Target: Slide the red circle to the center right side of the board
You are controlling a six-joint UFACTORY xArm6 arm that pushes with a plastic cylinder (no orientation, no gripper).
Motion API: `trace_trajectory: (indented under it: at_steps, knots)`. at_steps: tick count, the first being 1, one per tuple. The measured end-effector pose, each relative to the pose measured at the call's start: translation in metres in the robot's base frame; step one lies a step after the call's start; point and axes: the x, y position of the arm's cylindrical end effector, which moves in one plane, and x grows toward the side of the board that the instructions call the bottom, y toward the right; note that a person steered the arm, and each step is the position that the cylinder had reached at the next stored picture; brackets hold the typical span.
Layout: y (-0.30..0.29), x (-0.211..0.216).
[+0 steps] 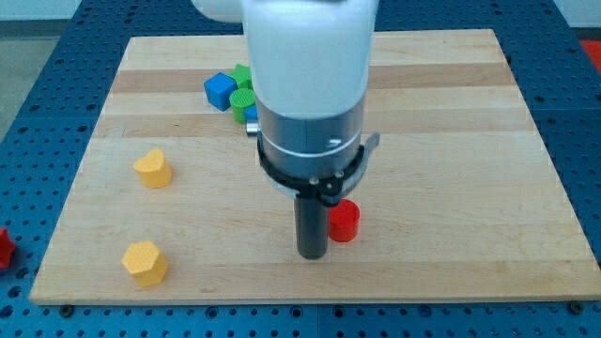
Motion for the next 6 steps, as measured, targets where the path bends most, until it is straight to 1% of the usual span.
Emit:
trace_trajectory:
  at_steps: [1,2,3,4,5,6]
  knots:
    - [0.024,-0.004]
    - [0.039,-0.066]
    - [0.039,-0.078]
    - [-0.012,-0.079]
    - [0.049,-0.107]
    - [0.143,-0.112]
